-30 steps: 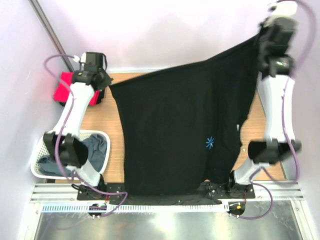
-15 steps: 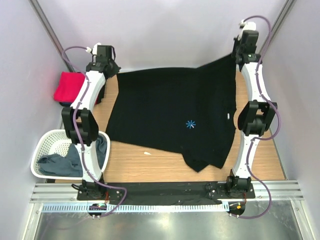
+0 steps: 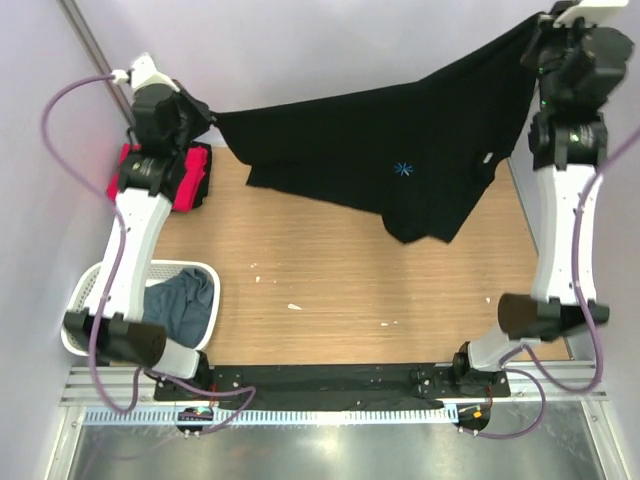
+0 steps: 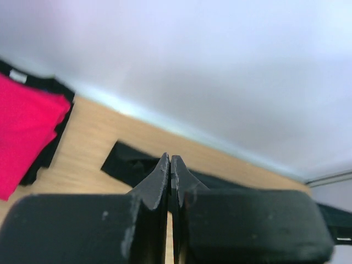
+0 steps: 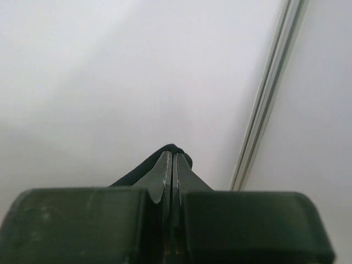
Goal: Fold and stack the t-shirts
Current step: Flatten the tshirt out
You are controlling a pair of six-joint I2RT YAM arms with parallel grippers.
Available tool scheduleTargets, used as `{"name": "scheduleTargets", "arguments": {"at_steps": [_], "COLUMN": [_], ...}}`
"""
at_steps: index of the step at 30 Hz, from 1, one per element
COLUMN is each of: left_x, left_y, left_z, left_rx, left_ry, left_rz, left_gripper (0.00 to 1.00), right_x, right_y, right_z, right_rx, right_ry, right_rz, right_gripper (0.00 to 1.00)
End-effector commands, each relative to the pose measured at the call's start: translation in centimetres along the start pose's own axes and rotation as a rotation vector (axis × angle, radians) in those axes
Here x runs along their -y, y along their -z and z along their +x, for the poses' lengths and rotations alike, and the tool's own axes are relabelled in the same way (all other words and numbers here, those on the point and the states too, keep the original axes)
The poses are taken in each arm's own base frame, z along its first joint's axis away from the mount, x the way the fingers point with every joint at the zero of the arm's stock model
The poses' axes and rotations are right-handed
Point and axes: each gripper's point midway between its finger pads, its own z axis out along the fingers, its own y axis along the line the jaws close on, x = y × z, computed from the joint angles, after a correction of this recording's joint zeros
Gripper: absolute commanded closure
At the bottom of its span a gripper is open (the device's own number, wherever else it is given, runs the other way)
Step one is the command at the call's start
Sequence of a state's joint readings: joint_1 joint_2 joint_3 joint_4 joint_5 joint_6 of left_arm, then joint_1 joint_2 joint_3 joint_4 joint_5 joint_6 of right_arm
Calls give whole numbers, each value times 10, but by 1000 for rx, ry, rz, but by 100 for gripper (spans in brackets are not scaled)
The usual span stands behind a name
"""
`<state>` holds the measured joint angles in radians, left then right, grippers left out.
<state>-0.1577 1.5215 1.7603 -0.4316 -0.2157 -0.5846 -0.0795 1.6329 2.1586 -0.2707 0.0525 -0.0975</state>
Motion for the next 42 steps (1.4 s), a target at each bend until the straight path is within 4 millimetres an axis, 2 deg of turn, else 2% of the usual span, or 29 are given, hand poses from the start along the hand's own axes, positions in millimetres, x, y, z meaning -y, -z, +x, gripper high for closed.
{"name": "scheduleTargets", "arguments": {"at_steps": [1, 2, 5, 6, 7, 8, 9, 11, 12, 13, 14, 15, 16, 17, 20, 25, 26, 28, 29, 31, 33, 34, 35, 36, 37, 38, 39, 41, 42], "left_x": [23, 28, 38, 40, 41, 39, 41, 39, 40, 40, 38, 36, 34, 24, 22, 21, 22, 23, 24, 20, 13, 11, 5, 3, -1, -4, -9, -19, -23], "left_y": [45, 60, 85, 104, 115, 125, 146, 166, 177, 201, 210, 222, 247, 256, 292, 328, 342, 348, 345, 321, 294, 265, 250, 233, 203, 185, 154, 124, 110], "left_z": [-63, -74, -85, -95, -99, -99, -112, -113, -116, -128, -128, -132, -146, -150, -165, -177, -185, -190, -190, -187, -175, -162, -157, -149, -133, -124, -104, -84, -72], "left_rx": [209, 236, 250, 274, 284, 274, 301, 287, 291, 325, 324, 344, 394, 411, 454, 488, 510, 517, 511, 480, 422, 354, 335, 303, 244, 217, 162, 123, 104], "left_ry": [19, 31, 38, 47, 54, 56, 68, 68, 68, 72, 64, 42, 42, 44, 40, 79, 94, 109, 116, 126, 130, 114, 111, 101, 86, 78, 62, 50, 44], "left_rz": [104, 131, 188, 209, 219, 216, 235, 242, 249, 272, 272, 271, 279, 238, 255, 279, 295, 298, 293, 235, 163, 111, 59, 28, -22, -55, -98, -155, -174], "left_gripper": [100, 100, 100, 100, 100, 100, 100, 100, 100, 100, 100, 100, 100, 100, 100, 100, 100, 100, 100, 100, 100, 100, 100, 100, 100, 100, 100, 100, 100], "right_x": [3, 3, -3, -2, -1, 3, 6, 9, 12, 12, 13, 13, 14, 14, 23, 23, 22, 23, 26, 31, 32, 33, 32, 38, 40, 37, 42, 39, 35], "right_y": [45, 52, 85, 95, 106, 123, 135, 156, 172, 180, 203, 209, 217, 224, 254, 287, 292, 288, 282, 261, 233, 224, 200, 189, 175, 147, 132, 102, 77], "right_z": [-77, -84, -118, -126, -135, -148, -157, -166, -183, -187, -202, -206, -211, -214, -229, -254, -257, -254, -250, -234, -215, -210, -195, -186, -175, -152, -136, -100, -70], "right_rx": [184, 193, 229, 232, 248, 271, 277, 268, 307, 320, 363, 376, 387, 392, 447, 534, 545, 534, 517, 459, 395, 379, 334, 305, 269, 208, 164, 80, 15], "right_ry": [2, -7, -15, -13, -5, 18, 25, 43, 43, 44, 45, 44, 51, 56, 69, 50, 47, 52, 59, 64, 72, 71, 84, 99, 117, 131, 159, 190, 217], "right_rz": [-23, -23, -75, -78, -76, -65, -56, -50, -44, -47, -47, -49, -50, -49, -10, -21, -27, -21, 0, 36, 48, 55, 58, 97, 112, 117, 154, 160, 150], "right_gripper": [99, 99, 99, 99, 99, 99, 99, 99, 99, 99, 99, 99, 99, 99, 99, 99, 99, 99, 99, 99, 99, 99, 99, 99, 99, 99, 99, 99, 99]}}
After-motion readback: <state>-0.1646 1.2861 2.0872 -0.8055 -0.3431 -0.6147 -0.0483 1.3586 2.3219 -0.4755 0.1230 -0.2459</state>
